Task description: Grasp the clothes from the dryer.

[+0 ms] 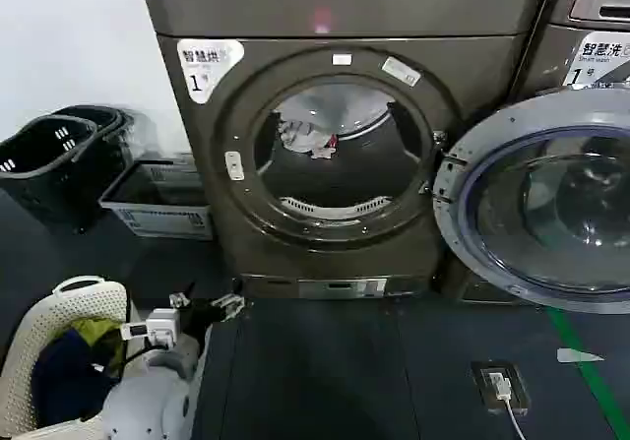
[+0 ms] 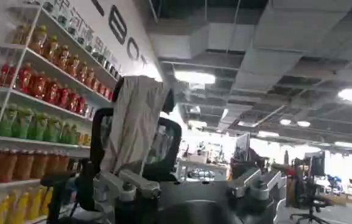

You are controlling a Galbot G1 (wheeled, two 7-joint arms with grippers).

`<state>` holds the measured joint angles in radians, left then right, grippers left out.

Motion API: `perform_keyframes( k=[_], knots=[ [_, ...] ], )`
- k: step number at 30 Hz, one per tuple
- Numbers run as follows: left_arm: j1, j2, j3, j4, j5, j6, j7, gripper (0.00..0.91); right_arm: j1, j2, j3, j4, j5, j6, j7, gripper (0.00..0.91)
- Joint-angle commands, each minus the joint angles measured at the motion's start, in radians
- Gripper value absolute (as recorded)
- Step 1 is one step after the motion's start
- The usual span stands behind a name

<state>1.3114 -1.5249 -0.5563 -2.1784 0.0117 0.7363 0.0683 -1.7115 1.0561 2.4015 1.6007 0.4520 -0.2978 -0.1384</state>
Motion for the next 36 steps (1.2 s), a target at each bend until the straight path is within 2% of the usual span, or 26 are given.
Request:
perform_keyframes(
  k=[1, 3, 8, 36],
  knots=[
    [0.003, 0.0, 0.001, -0.002, 0.003, 0.049, 0.001, 0.907, 0.0, -0.001, -0.021, -0.012, 0.021, 0.058, 0.03, 0.907],
    [0.007, 0.001, 0.002, -0.004, 0.003, 0.049, 0.003, 0.907, 0.002, -0.003, -0.025, -0.028, 0.022, 0.089, 0.023, 0.907],
    [0.013, 0.0, 0.003, -0.004, 0.007, 0.049, 0.007, 0.907, 0.003, -0.002, -0.027, -0.041, 0.02, 0.097, 0.024, 0.907],
    [0.019, -0.002, 0.026, -0.025, 0.011, 0.049, 0.005, 0.907, -0.002, -0.006, -0.023, -0.063, 0.047, 0.095, 0.051, 0.907]
  ],
)
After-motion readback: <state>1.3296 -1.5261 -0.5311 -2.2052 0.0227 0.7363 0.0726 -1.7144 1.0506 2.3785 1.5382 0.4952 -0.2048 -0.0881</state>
